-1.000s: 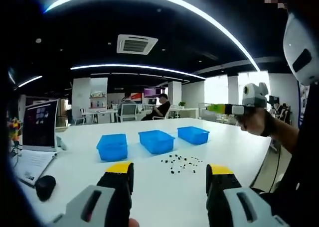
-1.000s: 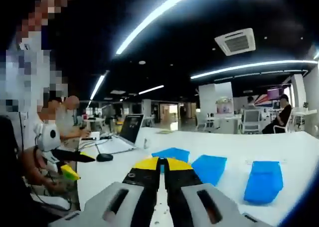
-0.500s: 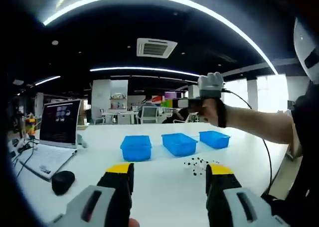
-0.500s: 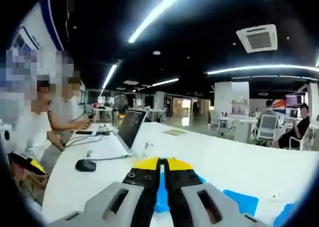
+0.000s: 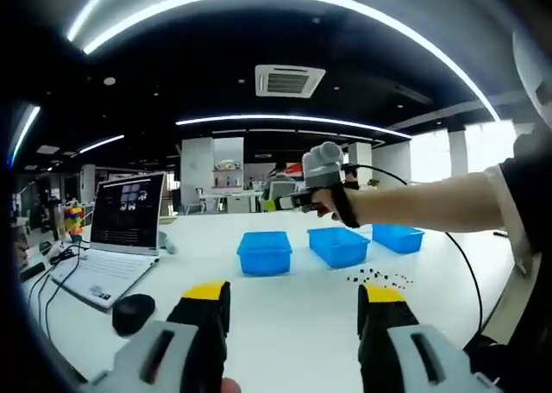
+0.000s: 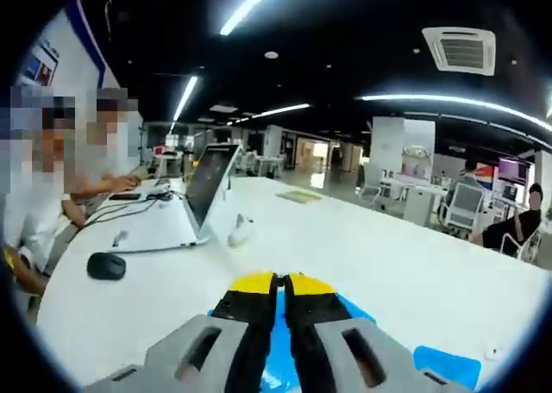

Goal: Pick up the resistors one by one and place each resistor into its matching bin, sorting the parts by color and model until every resistor is separated into the correct bin for its type

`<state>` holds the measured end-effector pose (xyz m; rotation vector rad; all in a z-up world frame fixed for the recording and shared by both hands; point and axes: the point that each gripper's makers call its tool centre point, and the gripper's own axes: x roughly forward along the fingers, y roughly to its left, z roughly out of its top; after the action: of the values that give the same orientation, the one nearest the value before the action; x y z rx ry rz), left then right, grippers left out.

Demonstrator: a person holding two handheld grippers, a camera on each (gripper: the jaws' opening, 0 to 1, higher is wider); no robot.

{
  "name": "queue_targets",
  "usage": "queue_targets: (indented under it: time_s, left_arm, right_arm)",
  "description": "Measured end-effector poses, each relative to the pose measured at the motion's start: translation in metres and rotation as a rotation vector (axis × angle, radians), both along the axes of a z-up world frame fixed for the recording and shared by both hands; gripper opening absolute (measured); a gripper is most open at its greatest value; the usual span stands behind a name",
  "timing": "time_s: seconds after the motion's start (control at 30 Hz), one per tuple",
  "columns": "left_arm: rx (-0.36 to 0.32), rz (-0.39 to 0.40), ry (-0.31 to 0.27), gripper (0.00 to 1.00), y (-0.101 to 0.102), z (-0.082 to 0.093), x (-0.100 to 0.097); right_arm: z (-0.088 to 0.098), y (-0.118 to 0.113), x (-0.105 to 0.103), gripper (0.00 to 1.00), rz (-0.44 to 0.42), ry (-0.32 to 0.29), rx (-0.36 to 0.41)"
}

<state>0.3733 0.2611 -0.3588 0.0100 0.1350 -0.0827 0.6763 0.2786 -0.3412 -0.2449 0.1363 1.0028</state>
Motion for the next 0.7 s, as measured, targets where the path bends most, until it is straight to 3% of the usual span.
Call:
queue_targets:
  time_s: [0.2, 0.33, 0.47, 0.7]
  left_arm:
    - [-0.001, -0.006, 0.001, 0.61, -0.002, 0.000, 0.002]
    - [-0.004, -0.015, -0.007, 0.61, -0.005, 0.002, 0.005]
    - [-0.015, -0.049, -0.011, 0.64, -0.014, 0.002, 0.009]
    - [-0.045, -0.139, -0.017, 0.65, -0.032, 0.003, 0.015]
  right_arm:
    - [0.006, -0.018, -0.005, 0.37, -0.016, -0.037, 0.023]
    - [0.013, -0.043, -0.018, 0.38, -0.011, -0.021, 0.055]
    - [0.019, -0.084, -0.038, 0.38, -0.011, -0.007, 0.090]
    - [0.031, -0.178, -0.093, 0.38, -0.043, -0.015, 0.171]
